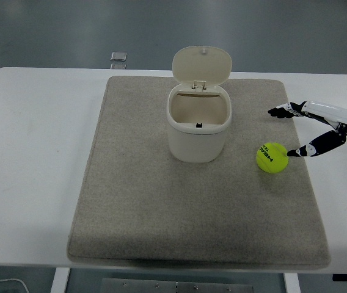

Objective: Pick up the tennis ball and place it in the box.

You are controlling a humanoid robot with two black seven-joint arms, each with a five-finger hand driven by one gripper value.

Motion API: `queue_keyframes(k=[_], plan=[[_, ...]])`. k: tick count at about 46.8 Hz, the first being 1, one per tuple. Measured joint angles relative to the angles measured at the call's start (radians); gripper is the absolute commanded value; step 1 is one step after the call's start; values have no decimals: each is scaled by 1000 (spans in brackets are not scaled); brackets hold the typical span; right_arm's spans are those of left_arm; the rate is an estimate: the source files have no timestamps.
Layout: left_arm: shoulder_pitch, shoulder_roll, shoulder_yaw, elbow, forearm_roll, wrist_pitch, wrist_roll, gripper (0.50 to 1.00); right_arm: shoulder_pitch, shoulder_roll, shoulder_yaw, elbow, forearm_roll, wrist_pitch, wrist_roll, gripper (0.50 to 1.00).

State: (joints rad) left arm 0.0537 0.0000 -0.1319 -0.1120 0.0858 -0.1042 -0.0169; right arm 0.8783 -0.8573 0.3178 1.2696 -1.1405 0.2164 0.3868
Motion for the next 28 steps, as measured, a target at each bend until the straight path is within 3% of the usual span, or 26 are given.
queue_keyframes(k=[10,28], plan=[[0,0,0,0,0,0,0,992,-40,44,-2,-1,-43,-42,-1,907],[0,0,0,0,0,0,0,992,-61,64,-7,-21,-89,-71,-2,899]])
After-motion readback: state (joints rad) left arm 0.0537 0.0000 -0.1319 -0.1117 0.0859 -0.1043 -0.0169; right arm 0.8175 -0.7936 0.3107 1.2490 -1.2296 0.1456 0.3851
